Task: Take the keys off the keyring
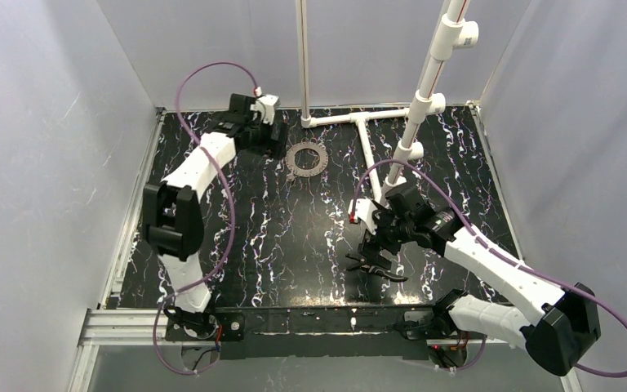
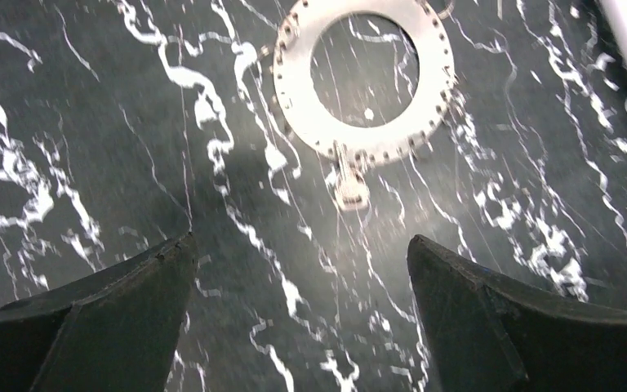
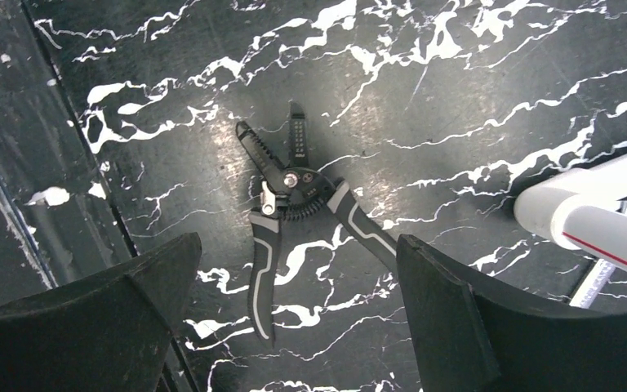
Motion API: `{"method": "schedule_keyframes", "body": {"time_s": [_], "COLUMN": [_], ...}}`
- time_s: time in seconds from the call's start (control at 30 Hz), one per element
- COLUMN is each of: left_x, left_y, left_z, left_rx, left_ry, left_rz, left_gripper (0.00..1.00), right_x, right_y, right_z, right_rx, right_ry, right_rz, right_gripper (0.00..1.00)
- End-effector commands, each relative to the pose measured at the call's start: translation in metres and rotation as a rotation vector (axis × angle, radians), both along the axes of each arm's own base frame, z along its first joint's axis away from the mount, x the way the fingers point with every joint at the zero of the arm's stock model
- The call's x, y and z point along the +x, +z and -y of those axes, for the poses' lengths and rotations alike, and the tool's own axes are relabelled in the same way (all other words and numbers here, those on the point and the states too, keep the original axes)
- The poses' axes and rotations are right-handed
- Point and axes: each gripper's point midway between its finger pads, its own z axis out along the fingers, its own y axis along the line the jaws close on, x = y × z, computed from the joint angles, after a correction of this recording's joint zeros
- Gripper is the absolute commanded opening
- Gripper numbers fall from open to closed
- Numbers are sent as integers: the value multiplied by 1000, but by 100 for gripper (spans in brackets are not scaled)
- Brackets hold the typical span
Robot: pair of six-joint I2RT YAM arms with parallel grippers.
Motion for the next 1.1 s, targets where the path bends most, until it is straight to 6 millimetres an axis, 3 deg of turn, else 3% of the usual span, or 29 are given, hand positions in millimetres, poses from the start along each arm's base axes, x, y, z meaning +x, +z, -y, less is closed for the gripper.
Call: {"method": "schedule_keyframes", "body": {"time_s": [0.0, 0.07, 0.23, 0.47, 0.6, 0.83, 1.07], "left_x": [39, 55, 84, 98, 84, 41, 2], "left_y": [2, -14, -31, -69, -85, -114, -125], "left_z": [12, 21, 46, 58, 55, 33, 11], "left_rx": [128, 192, 242, 314, 336, 419, 486], "left_ry": [33, 40, 38, 2, -35, -99, -145], "left_rz": [83, 88, 114, 85, 35, -66, -130], "left_gripper": [99, 99, 99, 99, 99, 99, 99], "right_x": [21, 21, 22, 22, 25, 27, 29], "right_y": [31, 30, 28, 29, 29, 29, 30], "right_z": [-16, -17, -18, -21, -23, -31, -38], "right_rx": [55, 44, 37, 33, 21, 14, 14], "right_ry": [-14, -10, -11, -3, 1, 21, 36], "right_rz": [93, 88, 90, 74, 67, 75, 83], "right_gripper": [98, 98, 98, 98, 98, 98, 98]}}
